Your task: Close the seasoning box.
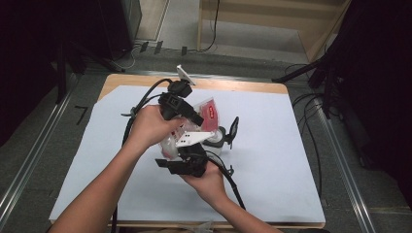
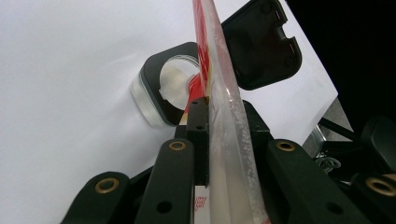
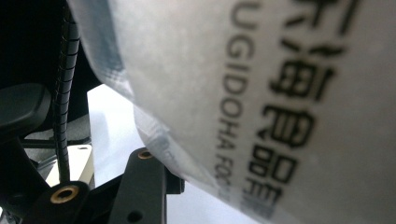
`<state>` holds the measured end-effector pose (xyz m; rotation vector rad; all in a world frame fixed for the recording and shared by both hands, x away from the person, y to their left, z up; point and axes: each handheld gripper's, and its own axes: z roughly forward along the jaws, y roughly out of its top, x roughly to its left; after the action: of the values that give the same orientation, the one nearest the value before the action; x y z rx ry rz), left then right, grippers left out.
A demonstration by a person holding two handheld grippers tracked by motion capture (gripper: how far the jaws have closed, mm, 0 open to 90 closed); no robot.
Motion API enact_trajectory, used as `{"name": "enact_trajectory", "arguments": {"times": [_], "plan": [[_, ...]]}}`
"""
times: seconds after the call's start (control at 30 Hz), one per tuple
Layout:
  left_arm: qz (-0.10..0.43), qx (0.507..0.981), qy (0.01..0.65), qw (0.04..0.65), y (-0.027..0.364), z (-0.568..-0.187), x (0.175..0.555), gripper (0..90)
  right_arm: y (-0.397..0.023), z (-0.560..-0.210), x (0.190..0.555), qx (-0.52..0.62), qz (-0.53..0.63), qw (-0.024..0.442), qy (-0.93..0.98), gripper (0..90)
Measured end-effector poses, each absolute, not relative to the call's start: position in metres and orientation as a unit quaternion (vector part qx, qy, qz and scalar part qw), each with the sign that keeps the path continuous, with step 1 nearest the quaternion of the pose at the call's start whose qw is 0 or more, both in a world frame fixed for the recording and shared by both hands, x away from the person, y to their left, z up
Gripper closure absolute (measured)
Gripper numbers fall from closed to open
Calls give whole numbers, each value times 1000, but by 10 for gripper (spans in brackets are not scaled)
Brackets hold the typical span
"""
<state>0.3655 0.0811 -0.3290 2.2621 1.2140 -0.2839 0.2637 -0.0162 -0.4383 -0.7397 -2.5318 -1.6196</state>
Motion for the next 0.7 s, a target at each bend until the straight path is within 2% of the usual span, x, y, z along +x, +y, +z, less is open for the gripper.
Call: {"name": "enact_trajectory", "arguments": {"times": [0.7], "plan": [[-106, 842, 452, 274, 80, -329, 365, 787, -16, -439, 263, -238, -525, 21, -817, 630]]}}
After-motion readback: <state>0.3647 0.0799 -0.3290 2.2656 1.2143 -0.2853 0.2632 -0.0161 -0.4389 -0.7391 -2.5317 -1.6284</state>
